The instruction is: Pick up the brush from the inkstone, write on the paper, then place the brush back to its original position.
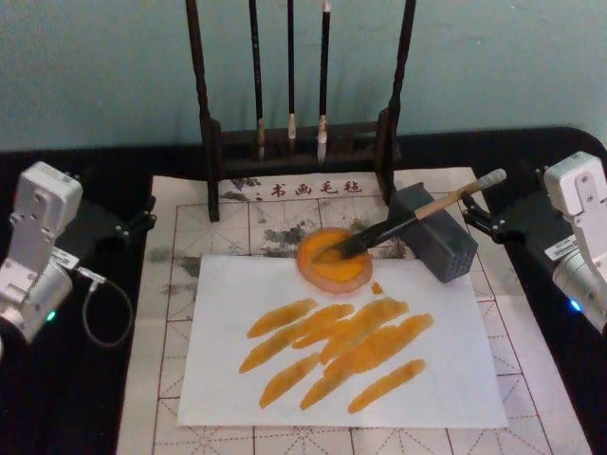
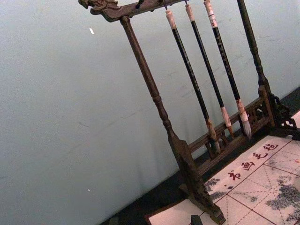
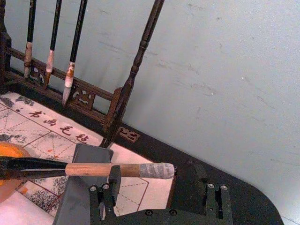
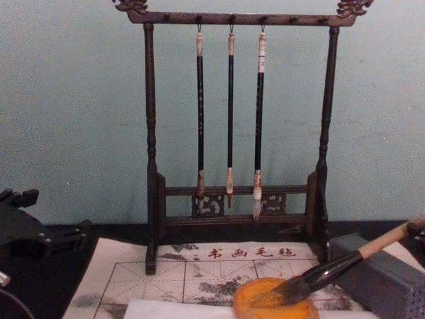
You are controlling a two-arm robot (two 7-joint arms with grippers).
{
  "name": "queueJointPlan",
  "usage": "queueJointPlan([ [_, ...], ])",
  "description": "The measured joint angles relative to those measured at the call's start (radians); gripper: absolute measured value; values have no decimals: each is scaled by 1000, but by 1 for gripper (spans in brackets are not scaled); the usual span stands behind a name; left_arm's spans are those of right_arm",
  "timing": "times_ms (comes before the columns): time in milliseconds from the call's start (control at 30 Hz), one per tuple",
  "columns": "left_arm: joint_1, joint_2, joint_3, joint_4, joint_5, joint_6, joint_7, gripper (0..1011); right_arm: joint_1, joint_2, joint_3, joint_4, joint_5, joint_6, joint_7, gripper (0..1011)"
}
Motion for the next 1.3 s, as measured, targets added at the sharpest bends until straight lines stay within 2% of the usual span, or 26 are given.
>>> queueJointPlan([
  [1300,0,0,0,0,0,0,0,1001,-1,0,1,1,1,0,0,1000],
])
